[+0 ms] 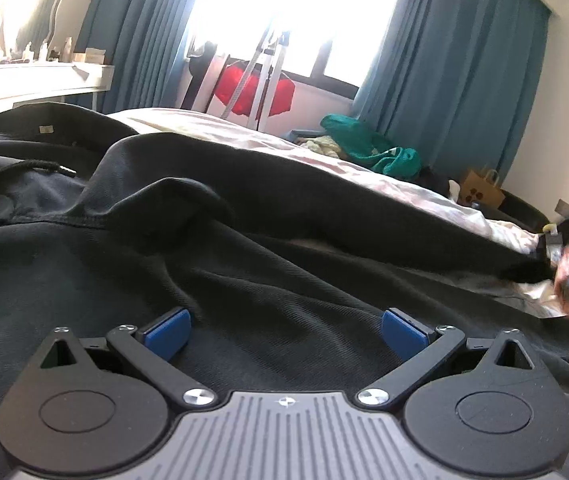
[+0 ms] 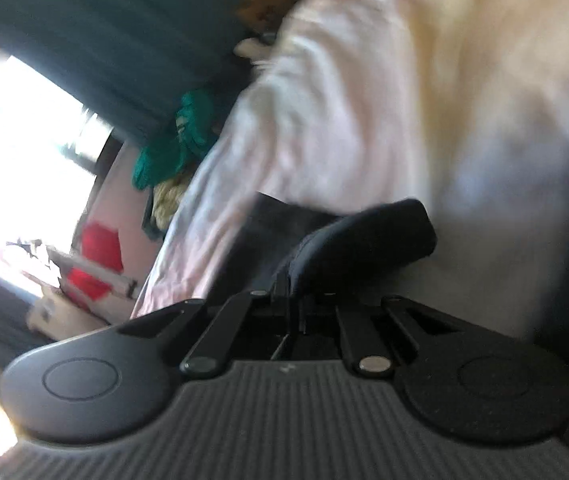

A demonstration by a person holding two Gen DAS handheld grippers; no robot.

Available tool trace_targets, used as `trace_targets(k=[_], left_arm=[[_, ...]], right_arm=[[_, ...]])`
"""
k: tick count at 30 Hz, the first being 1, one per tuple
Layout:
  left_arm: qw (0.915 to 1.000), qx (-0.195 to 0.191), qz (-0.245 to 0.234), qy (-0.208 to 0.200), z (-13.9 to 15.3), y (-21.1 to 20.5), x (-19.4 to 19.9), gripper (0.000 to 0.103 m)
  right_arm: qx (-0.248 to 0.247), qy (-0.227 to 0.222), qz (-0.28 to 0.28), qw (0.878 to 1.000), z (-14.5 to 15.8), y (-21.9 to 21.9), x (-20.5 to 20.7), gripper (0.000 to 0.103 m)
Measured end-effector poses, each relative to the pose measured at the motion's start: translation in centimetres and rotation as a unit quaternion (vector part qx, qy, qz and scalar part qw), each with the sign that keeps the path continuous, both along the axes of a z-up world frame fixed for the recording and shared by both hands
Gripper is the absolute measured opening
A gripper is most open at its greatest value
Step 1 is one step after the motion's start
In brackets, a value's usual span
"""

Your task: Fold clothes

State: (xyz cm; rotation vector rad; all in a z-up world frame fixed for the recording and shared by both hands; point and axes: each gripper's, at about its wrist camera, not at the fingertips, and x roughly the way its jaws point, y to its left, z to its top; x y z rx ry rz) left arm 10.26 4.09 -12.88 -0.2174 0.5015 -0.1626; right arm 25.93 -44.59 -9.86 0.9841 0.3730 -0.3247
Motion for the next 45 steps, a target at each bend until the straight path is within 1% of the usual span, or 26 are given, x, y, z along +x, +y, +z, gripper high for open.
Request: trace_targets(k=[2, 5, 6, 8, 9, 10, 11, 13, 14, 16, 18, 19, 20, 22, 23, 24, 27, 29, 31, 34, 35, 39, 42, 45], left_arm=[[1.0000, 0.002, -0.002, 0.001, -0.1, 0.0, 0.2, 0.103], [1.0000, -0.002, -0.003, 0.002, -0.1, 0.1, 0.1, 0.103], [1.0000, -0.001, -0.004, 0.002, -0.1, 0.2, 0.1, 0.103], [1.0000, 0.000, -0.005, 0.003, -0.1, 0.3, 0.0, 0.103], [1.0000, 0.000, -0.006, 0.003, -0.1, 0.3, 0.0, 0.103], [1.0000, -0.001, -0.007, 0.004, -0.1, 0.3, 0.0, 0.103], [1.0000, 0.000, -0.008, 0.005, -0.1, 0.4, 0.0, 0.103], [0.9999, 0.001, -0.011, 0.009, -0.2, 0.4, 0.0, 0.103], [0.9999, 0.002, -0.011, 0.010, -0.2, 0.4, -0.1, 0.103], [0.9999, 0.005, -0.013, 0.009, -0.1, 0.4, -0.2, 0.103], [0.9998, 0.009, -0.015, 0.009, -0.1, 0.4, -0.2, 0.103], [0.9998, 0.010, -0.015, 0.009, -0.1, 0.4, -0.2, 0.103], [0.9998, 0.012, -0.015, 0.009, -0.1, 0.5, -0.1, 0.103], [0.9998, 0.013, -0.015, 0.010, -0.1, 0.5, -0.1, 0.103], [0.9997, 0.013, -0.015, 0.010, -0.1, 0.5, -0.1, 0.103], [0.9997, 0.013, -0.015, 0.011, -0.1, 0.5, -0.1, 0.103], [0.9997, 0.013, -0.016, 0.013, 0.0, 0.4, -0.1, 0.103], [0.9996, 0.018, -0.016, 0.014, 0.0, 0.2, -0.1, 0.103], [0.9995, 0.023, -0.018, 0.013, -0.1, 0.1, -0.1, 0.103], [0.9995, 0.023, -0.019, 0.013, -0.1, 0.1, 0.0, 0.103], [0.9994, 0.024, -0.019, 0.013, -0.1, 0.1, 0.0, 0.103], [0.9992, 0.030, -0.023, 0.013, -0.2, 0.1, 0.0, 0.103], [0.9991, 0.032, -0.026, 0.012, -0.1, 0.2, -0.2, 0.103], [0.9989, 0.040, -0.021, 0.008, 0.2, 0.5, -0.7, 0.103]], right_arm=[[-0.041, -0.003, 0.016, 0.999, 2.5, -0.2, 2.0, 0.006], [-0.094, -0.058, 0.023, 0.994, 7.6, 0.6, 3.2, 0.006], [-0.107, -0.071, 0.018, 0.992, 8.5, 0.4, 3.0, 0.006], [-0.122, -0.089, -0.003, 0.988, 8.8, -0.9, 1.5, 0.006], [-0.131, -0.086, -0.014, 0.988, 8.4, -1.5, 0.8, 0.006], [-0.140, -0.066, -0.025, 0.988, 7.0, -2.1, 0.2, 0.006], [-0.139, -0.041, -0.036, 0.989, 5.3, -2.7, -0.6, 0.006], [-0.106, 0.020, -0.056, 0.993, 0.8, -4.4, -2.6, 0.006], [-0.089, 0.044, -0.066, 0.993, -1.2, -5.2, -3.7, 0.006], [-0.067, 0.058, -0.081, 0.993, -3.6, -5.8, -5.8, 0.006], [-0.071, 0.058, -0.084, 0.992, -4.3, -5.7, -6.9, 0.006], [-0.075, 0.061, -0.087, 0.991, -4.3, -5.6, -7.2, 0.006], [-0.084, 0.066, -0.092, 0.990, -3.7, -5.4, -7.2, 0.006], [-0.094, 0.060, -0.106, 0.988, -2.5, -5.5, -7.5, 0.005], [-0.098, 0.055, -0.111, 0.987, -2.3, -5.7, -8.0, 0.005], [-0.102, 0.055, -0.113, 0.987, -2.4, -5.9, -8.5, 0.005], [-0.113, 0.080, -0.103, 0.985, -3.7, -6.1, -9.3, 0.005], [-0.112, 0.096, -0.102, 0.984, -4.6, -6.0, -9.6, 0.005], [-0.122, 0.112, -0.100, 0.981, -5.1, -5.3, -9.9, 0.005], [-0.147, 0.125, -0.103, 0.976, -4.1, -3.8, -10.5, 0.006], [-0.145, 0.126, -0.105, 0.976, -3.8, -3.3, -11.0, 0.006], [-0.107, 0.110, -0.113, 0.982, -2.3, -1.5, -13.7, 0.006], [-0.112, 0.100, -0.125, 0.981, -0.6, 0.5, -16.5, 0.006], [-0.110, 0.101, -0.155, 0.977, 1.1, 1.6, -19.4, 0.007]])
